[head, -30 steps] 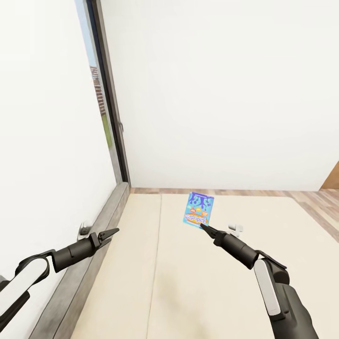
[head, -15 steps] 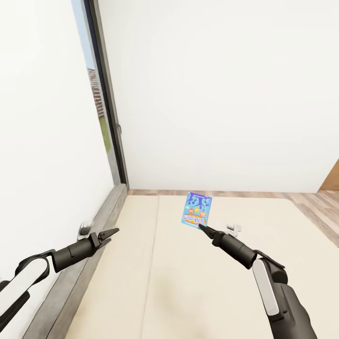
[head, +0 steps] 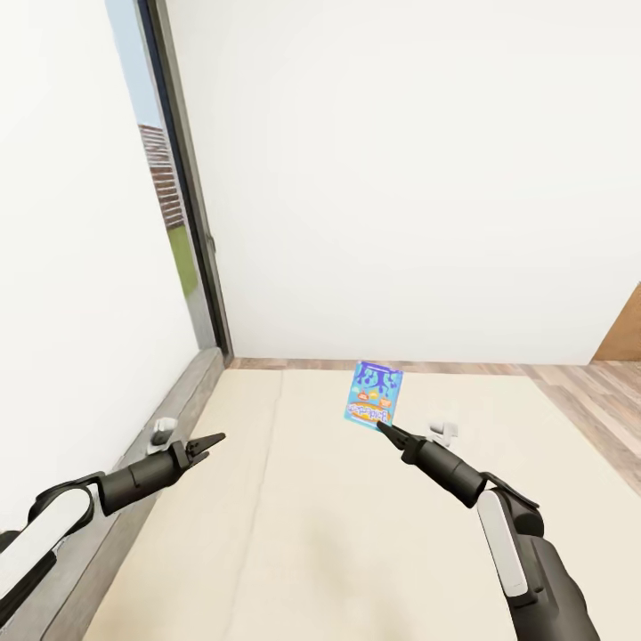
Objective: Put all the toys in the child's room - the three board games (two on the bed and one on the table), the two jigsaw puzzles on the table, and the tennis ball on the table - inside the toy box on the table in the child's room.
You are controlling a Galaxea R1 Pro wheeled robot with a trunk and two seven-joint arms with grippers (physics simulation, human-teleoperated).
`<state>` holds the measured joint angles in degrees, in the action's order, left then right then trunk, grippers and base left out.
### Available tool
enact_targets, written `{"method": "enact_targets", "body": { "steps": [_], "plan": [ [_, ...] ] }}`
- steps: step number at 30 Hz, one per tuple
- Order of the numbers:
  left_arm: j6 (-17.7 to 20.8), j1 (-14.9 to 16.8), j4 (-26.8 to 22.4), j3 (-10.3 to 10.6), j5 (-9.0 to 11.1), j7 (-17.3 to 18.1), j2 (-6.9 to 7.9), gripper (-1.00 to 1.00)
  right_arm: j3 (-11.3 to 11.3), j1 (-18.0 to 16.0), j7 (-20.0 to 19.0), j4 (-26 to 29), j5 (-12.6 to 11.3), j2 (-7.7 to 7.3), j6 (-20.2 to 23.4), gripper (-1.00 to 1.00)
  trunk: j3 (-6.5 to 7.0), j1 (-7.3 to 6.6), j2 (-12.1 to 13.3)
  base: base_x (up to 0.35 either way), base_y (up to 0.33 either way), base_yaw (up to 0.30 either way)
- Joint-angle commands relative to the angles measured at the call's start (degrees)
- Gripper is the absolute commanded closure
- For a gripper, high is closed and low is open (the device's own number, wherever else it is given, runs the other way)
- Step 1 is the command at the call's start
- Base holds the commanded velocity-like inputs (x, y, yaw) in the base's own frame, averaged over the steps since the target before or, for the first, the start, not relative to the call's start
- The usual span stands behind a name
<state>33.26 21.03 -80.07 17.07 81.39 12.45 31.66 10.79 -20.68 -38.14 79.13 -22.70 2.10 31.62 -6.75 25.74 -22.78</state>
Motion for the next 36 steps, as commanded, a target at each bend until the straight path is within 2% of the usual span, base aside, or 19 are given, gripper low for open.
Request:
{"method": "enact_targets", "body": {
  "steps": [1, 36],
  "plan": [
    [0.1, 0.1, 0.0, 0.1, 0.3, 0.0, 0.04, -1.0, 0.1, -0.1, -0.2, 0.0, -0.5, 0.05, 0.5, 1.0, -0.13, 0.04, -0.1, 0.0, -0.299, 0.0],
    [0.1, 0.1, 0.0, 0.1, 0.3, 0.0, 0.07, -1.0, -0.6, -0.1, -0.1, -1.4, -0.3, 0.1, 0.5, 1.0, -0.13, 0.04, -0.1, 0.0, -0.299, 0.0]
  ]
}}
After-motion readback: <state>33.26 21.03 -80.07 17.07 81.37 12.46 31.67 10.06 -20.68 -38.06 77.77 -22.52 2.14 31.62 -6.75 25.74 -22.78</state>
